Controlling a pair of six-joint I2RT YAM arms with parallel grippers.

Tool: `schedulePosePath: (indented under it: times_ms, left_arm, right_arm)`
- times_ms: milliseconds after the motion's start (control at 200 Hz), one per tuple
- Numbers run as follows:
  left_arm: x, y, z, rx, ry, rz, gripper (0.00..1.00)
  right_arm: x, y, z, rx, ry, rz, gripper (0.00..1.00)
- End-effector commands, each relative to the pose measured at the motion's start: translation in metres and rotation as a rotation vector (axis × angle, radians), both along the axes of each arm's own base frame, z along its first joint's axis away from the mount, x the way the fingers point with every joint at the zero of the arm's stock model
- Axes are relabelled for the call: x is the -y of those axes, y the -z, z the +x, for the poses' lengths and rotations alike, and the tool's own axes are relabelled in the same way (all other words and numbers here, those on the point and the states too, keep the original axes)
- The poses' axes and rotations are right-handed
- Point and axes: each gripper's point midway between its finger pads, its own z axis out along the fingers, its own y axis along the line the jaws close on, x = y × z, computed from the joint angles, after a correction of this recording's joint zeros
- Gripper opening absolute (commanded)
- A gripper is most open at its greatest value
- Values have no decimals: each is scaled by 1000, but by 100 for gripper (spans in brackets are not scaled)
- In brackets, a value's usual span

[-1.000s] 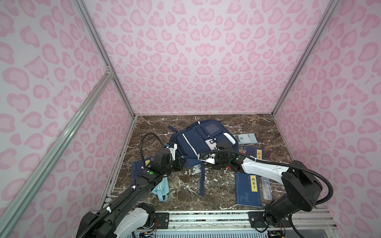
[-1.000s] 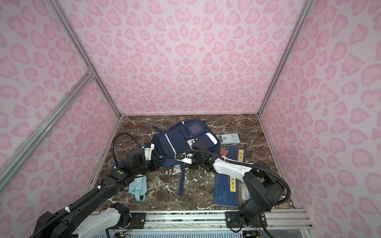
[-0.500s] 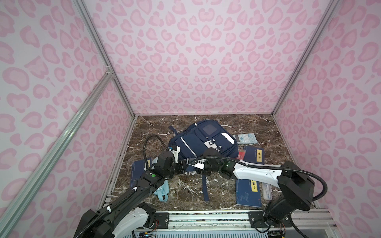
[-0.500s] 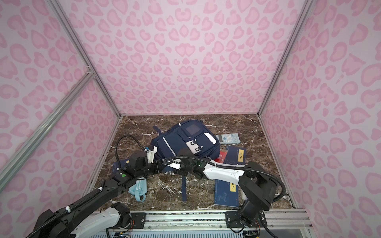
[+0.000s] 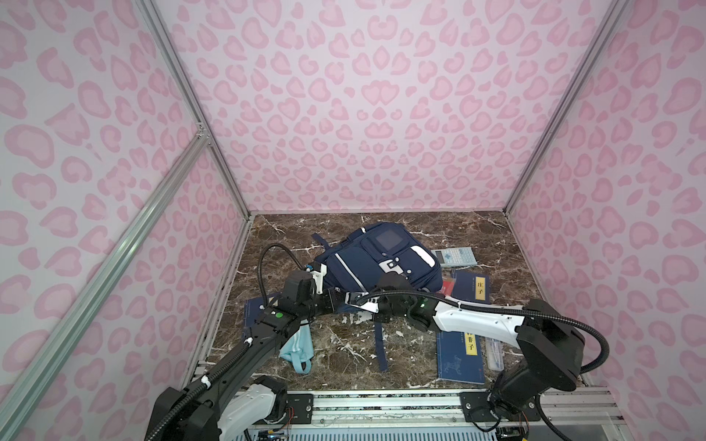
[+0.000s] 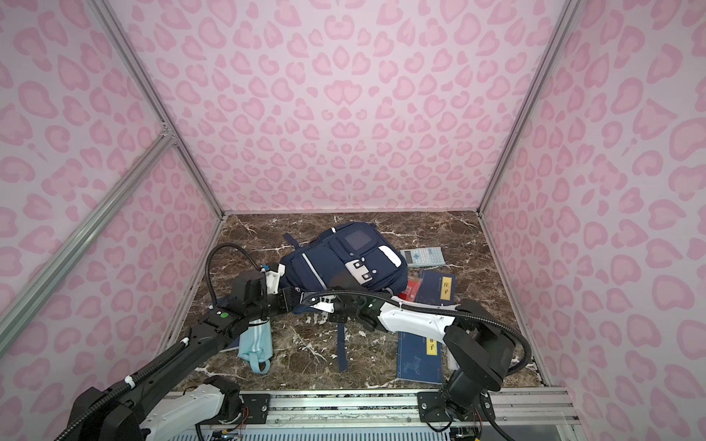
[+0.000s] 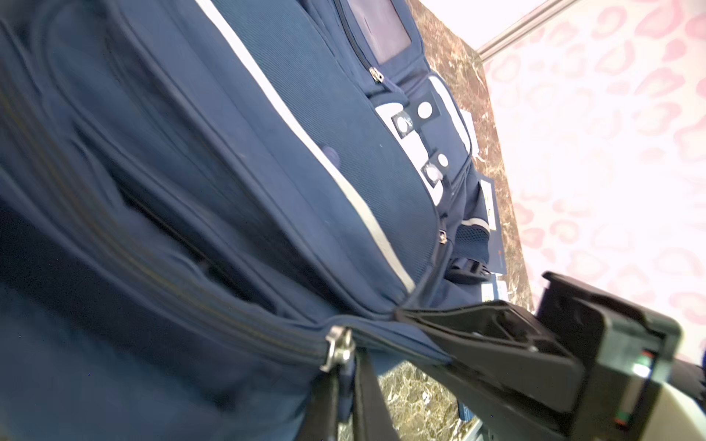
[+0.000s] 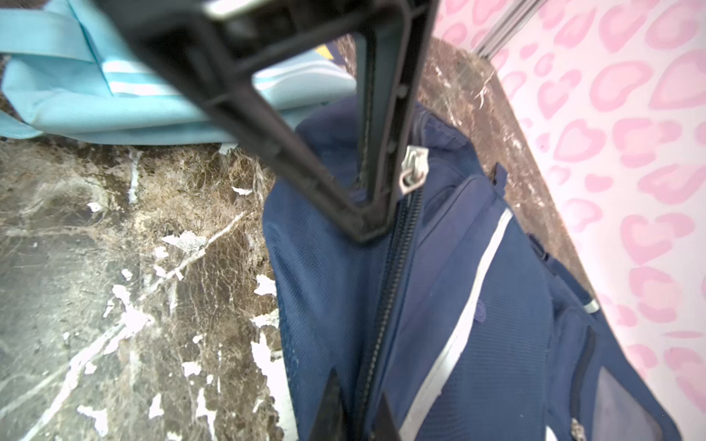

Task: Pack books, pencil case, and school supplies into a backpack
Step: Unzip the student bag at the center of the table.

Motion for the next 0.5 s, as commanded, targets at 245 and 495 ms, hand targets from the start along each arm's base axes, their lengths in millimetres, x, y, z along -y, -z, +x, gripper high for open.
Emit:
schedulePosePath:
  times_ms: [245, 495]
  left_arm:
    - [-43, -3, 26, 79, -194, 71, 3]
    - [12, 12, -25, 50, -57, 65, 3]
  right_arm:
    - [58, 17, 18, -40, 36, -80, 0]
    - [73, 24, 54, 46, 205, -142, 33]
